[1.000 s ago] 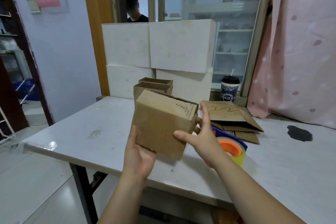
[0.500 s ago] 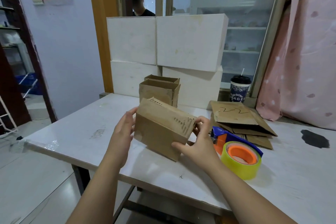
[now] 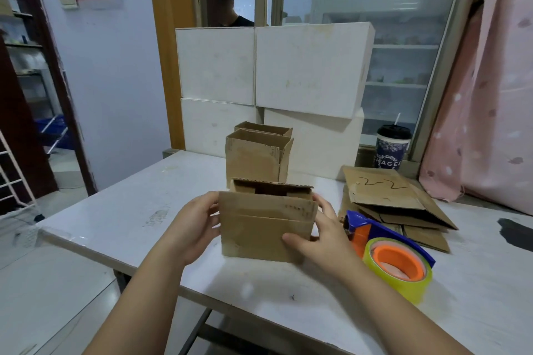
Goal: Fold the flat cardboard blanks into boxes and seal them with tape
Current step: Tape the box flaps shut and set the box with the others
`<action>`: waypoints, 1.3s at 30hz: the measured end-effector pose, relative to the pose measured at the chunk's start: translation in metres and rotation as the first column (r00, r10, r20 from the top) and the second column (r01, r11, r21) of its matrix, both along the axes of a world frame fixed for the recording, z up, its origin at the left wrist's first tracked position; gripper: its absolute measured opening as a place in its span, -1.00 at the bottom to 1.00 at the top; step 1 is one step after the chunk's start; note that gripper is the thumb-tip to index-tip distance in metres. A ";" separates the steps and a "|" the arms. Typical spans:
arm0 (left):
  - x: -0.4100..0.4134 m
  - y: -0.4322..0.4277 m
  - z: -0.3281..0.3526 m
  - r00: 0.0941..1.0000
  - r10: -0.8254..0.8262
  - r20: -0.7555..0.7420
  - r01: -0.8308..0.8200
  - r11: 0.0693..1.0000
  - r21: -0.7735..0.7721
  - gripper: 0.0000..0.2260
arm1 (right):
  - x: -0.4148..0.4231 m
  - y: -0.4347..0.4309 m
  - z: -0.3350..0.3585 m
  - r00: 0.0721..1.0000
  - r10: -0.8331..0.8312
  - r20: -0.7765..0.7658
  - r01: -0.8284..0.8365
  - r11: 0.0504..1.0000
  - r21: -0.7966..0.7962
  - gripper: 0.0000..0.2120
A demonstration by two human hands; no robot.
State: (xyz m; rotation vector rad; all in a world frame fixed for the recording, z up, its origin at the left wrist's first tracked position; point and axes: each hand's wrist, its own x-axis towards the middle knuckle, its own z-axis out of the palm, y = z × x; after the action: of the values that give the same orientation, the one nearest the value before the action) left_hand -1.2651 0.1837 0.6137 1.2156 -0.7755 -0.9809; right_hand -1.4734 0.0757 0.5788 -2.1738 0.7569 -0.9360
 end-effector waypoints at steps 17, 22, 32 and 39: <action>-0.006 -0.023 0.031 0.488 -0.424 0.763 0.023 0.880 0.474 -0.76 | 0.002 -0.013 0.031 0.868 -0.079 -0.489 -0.056 0.965 -0.256 -0.34; -0.002 -0.027 0.028 0.410 -0.266 0.872 -0.092 0.940 0.329 -0.84 | 0.011 -0.023 0.045 0.739 -0.150 -0.656 -0.087 0.945 -0.314 -0.24; 0.011 -0.039 0.032 0.205 -0.261 0.943 -0.113 0.951 0.288 -0.86 | 0.030 -0.037 0.045 0.806 -0.110 -0.582 -0.082 0.952 -0.294 -0.15; 0.039 -0.059 0.017 0.702 0.096 0.705 -0.171 0.985 0.036 -0.69 | 0.054 -0.043 0.024 0.968 -0.134 -0.212 0.094 0.977 -0.190 -0.18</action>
State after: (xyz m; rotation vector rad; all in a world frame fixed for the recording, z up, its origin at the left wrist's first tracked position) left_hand -1.2260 0.1246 0.6307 1.7438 -1.2197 -0.4037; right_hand -1.4198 0.0327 0.6031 -2.4448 0.9461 -0.8520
